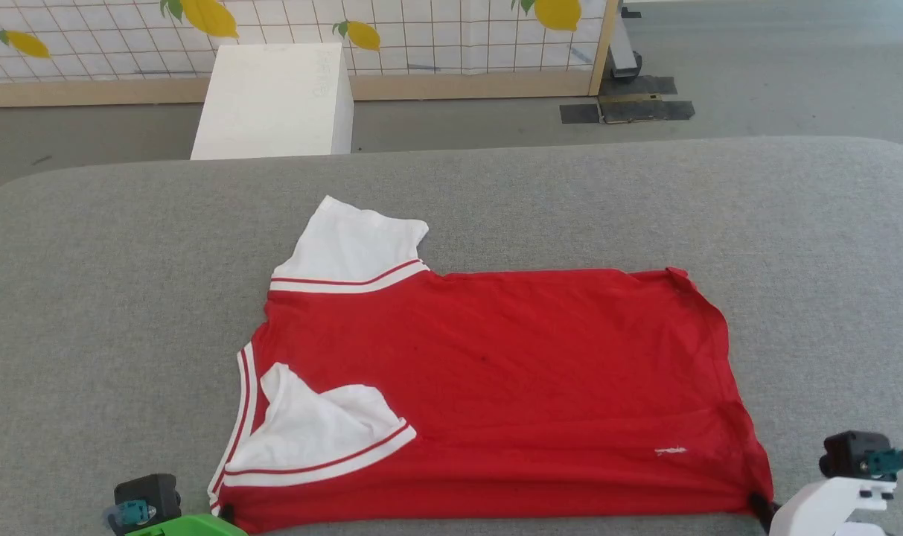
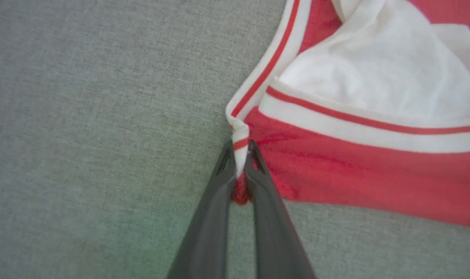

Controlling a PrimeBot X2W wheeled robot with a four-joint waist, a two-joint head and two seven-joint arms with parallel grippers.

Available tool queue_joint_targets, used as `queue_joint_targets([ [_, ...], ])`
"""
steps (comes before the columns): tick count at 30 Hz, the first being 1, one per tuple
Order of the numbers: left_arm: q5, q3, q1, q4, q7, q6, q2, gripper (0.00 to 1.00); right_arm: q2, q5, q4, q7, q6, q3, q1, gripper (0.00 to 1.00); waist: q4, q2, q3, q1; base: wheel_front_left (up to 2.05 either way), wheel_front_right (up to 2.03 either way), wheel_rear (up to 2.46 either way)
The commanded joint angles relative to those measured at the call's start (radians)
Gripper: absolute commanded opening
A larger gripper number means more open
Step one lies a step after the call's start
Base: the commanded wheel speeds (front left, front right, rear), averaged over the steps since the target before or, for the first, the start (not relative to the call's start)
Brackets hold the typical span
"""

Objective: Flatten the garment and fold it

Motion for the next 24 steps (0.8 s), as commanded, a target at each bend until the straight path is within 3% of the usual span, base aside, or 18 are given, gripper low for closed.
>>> queue_joint_targets([
  [1,-0.008,-0.005,0.030,0.023,0.003,0.001,-0.008,0.00,-0.002,0.008,0.026,-0.019,-0.002,-0.001,0.005,0.00,0.001,0.0000,0.001,0.0000,0.00,0.00,0.00],
  [4,-0.011,-0.011,0.018,0.045,-0.016,-0.007,-0.022,0.00,-0.002,0.013,0.086,-0.066,-0.002,0.003,-0.008,0.00,0.003,0.0000,0.000,0.0000,0.00,0.00,0.00],
  [5,-0.013,-0.011,0.014,0.052,-0.024,-0.012,-0.025,0.33,-0.002,0.014,0.099,-0.078,-0.002,0.003,-0.011,0.00,0.003,0.0000,-0.002,0.0000,0.00,0.00,0.00],
  [6,-0.017,-0.010,0.010,0.061,-0.033,-0.018,-0.030,0.83,-0.002,0.018,0.110,-0.098,-0.002,0.001,-0.015,0.29,0.004,0.0000,-0.004,0.0000,0.00,0.00,0.00],
  [7,-0.020,-0.010,0.008,0.065,-0.037,-0.021,-0.033,1.00,-0.002,0.023,0.116,-0.112,-0.002,0.001,-0.017,0.60,0.004,0.0000,-0.007,0.0000,0.00,0.00,0.00],
  [8,-0.021,-0.007,0.005,0.067,-0.046,-0.023,-0.035,1.00,-0.002,0.030,0.117,-0.134,-0.002,0.004,-0.018,1.00,0.004,0.0000,-0.011,0.0000,0.00,0.00,0.00],
  [18,0.057,0.004,-0.084,-0.016,-0.222,-0.069,0.003,1.00,-0.002,0.018,0.060,-0.415,-0.002,0.043,-0.039,1.00,-0.018,0.0000,-0.011,0.0000,0.00,0.00,0.00],
  [24,0.149,-0.028,-0.233,-0.018,-0.302,-0.130,0.061,1.00,-0.002,-0.027,0.044,-0.638,-0.002,0.106,-0.086,1.00,-0.055,0.0000,0.025,0.0000,0.00,0.00,0.00],
])
